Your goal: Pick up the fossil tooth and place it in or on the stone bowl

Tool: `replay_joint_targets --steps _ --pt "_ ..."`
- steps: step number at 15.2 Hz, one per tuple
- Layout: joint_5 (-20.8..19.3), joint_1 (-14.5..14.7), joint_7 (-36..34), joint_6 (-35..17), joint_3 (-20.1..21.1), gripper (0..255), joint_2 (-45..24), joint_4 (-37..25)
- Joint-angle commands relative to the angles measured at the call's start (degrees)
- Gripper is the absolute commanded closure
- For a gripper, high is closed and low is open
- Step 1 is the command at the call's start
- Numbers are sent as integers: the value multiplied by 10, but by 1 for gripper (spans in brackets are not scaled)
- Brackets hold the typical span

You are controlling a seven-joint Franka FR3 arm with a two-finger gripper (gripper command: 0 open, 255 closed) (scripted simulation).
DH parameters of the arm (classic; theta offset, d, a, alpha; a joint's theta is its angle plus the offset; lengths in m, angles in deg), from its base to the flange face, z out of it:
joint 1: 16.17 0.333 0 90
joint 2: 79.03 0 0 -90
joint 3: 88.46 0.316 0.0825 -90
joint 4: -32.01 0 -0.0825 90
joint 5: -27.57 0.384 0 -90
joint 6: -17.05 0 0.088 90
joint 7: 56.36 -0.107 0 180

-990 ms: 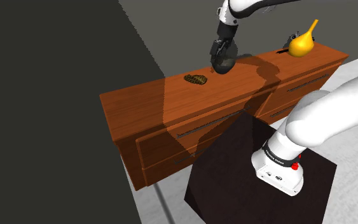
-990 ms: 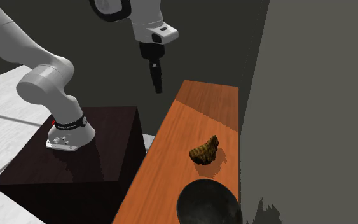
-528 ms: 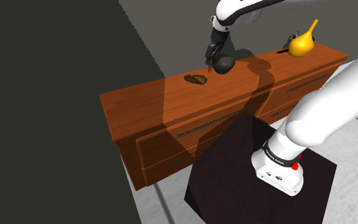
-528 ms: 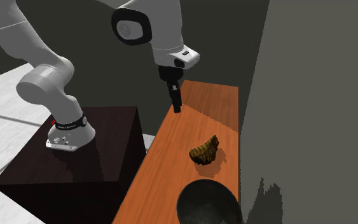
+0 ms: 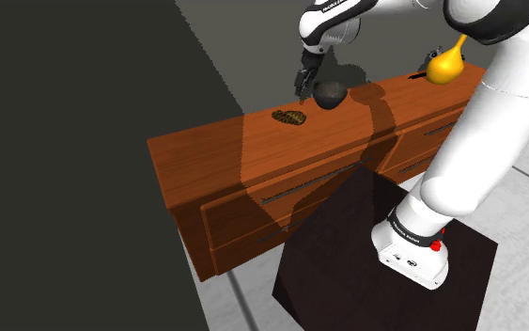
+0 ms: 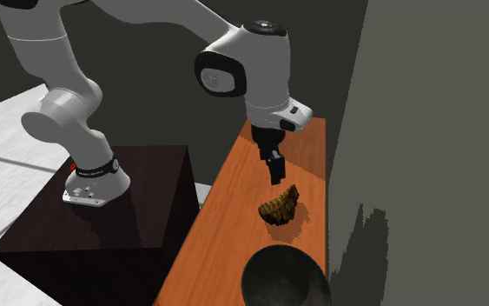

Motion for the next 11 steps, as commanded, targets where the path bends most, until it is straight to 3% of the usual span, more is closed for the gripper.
replay_joint_targets --steps 1,8,11 --pt "23 -9 30 -10 0 0 -46 -34" --pt "80 -54 100 -2 17 0 -200 -187" --pt "85 -55 103 -19 21 0 -214 -184"
